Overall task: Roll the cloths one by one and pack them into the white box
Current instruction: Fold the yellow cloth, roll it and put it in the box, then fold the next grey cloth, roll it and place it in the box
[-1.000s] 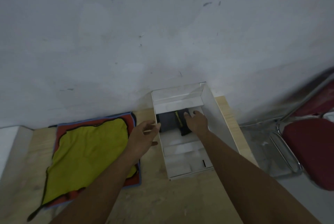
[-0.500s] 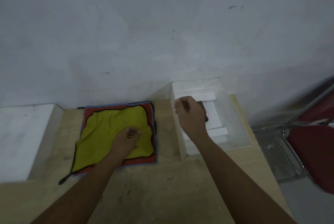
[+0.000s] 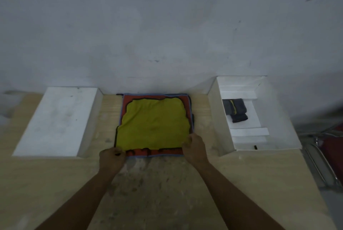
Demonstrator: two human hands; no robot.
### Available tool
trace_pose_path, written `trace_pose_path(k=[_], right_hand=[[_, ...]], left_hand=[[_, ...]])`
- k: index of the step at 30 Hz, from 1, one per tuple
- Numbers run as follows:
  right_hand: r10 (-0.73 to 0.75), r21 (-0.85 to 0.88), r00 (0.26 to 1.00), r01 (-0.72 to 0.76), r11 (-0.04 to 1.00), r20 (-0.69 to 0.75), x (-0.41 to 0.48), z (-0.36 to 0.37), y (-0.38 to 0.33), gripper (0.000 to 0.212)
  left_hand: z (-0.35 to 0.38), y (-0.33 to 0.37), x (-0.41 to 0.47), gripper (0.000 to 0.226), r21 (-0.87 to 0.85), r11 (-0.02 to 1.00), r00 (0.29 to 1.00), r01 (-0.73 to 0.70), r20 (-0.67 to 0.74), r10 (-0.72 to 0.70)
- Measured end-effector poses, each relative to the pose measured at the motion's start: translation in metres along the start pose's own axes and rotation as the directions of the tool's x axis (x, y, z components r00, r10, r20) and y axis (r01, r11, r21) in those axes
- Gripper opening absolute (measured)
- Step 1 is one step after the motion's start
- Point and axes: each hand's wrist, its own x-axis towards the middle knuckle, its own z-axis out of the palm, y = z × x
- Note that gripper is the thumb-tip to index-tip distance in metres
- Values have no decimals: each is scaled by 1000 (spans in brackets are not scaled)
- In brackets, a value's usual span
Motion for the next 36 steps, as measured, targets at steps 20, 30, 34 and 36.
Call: trace_pose_path(k=[20,30,34,36], right_hand=[[85,71,953,-68,995,-290,14,14,-11,24],[20,421,935,140,896,-355,-27,-6,-23,11],[38,552,977,86,829,-209,-59,-13,-11,32],[89,600,990,-5,800,-110,-79,-11,-1,36]], left_hand=[[-17,-20,39,44,-90,994,993,56,104,-47],[-45,-17,9,13,-684,705,961,185,276,15],[-53,-36,-13,20,-750,637,969,180,248,18],[-56,-50,-26,28,-747,642,972,175,234,7]])
